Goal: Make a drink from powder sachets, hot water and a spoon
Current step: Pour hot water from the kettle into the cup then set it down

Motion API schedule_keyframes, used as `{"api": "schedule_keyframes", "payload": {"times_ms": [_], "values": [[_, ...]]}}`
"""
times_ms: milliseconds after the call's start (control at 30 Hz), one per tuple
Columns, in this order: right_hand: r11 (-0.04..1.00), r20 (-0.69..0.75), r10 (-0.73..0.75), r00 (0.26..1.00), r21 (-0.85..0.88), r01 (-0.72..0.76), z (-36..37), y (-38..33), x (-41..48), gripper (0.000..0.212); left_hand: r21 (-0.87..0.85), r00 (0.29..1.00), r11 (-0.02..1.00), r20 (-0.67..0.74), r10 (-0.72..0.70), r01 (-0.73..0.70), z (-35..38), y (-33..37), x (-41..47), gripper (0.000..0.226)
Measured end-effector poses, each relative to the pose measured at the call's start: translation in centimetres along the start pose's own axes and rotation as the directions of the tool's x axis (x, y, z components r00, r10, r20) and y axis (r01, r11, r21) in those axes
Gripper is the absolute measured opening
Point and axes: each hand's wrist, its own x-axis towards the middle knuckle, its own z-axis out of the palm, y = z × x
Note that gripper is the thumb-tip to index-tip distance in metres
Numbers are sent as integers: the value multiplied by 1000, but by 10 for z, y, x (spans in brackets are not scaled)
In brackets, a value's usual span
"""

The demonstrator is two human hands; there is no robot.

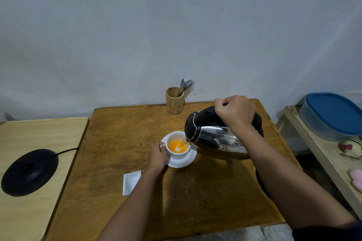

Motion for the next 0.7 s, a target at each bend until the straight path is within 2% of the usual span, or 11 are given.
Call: {"api": "schedule_keyframes", "payload": {"times_ms": [700], "values": [[999,26,-45,999,-28,46,-2,-7,1,43,36,999,999,26,-18,17,-2,3,2,26]]}}
